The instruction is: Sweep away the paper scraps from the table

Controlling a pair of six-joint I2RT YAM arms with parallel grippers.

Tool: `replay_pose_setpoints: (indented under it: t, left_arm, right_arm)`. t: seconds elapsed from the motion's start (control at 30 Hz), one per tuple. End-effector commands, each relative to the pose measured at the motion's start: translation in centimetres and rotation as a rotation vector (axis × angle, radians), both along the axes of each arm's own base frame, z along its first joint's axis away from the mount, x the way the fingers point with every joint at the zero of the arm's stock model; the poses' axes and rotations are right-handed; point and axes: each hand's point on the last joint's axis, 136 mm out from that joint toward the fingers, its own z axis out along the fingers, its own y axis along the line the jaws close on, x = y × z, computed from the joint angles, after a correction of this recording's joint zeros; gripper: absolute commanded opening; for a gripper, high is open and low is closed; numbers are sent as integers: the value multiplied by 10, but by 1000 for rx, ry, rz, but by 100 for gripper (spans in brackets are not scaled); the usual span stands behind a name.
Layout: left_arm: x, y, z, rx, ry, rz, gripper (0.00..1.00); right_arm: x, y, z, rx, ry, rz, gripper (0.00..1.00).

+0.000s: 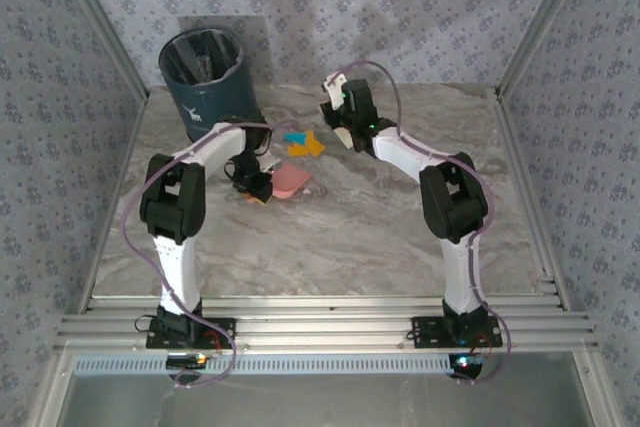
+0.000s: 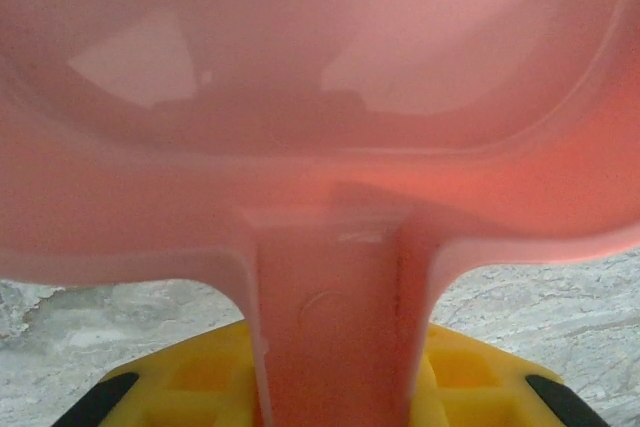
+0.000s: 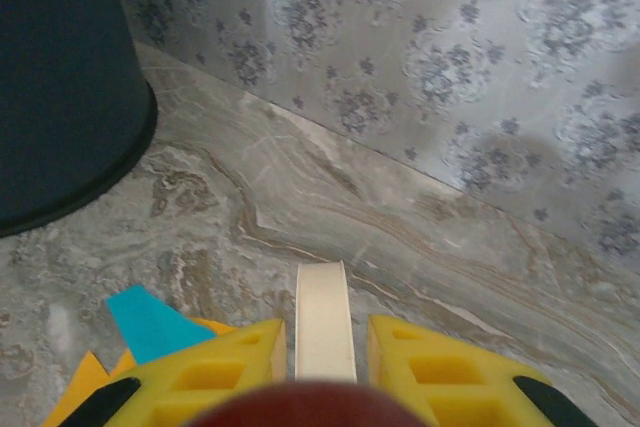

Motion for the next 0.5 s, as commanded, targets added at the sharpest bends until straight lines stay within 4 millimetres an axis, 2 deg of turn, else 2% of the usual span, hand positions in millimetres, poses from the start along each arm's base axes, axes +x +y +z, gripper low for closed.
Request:
replay_pose_setpoints:
  t: [0.0, 0.13, 0.47]
  left_arm:
    - [3, -3, 5, -8, 15, -32, 0]
    - [6, -4, 1, -7, 28, -30, 0]
    - [12, -5, -7, -16, 61, -39, 0]
  right_arm:
    - [3, 19, 4, -7, -15, 49, 0]
    - [1, 34, -1, 2, -5, 97, 0]
    - [-18, 71, -14, 16, 33, 251, 0]
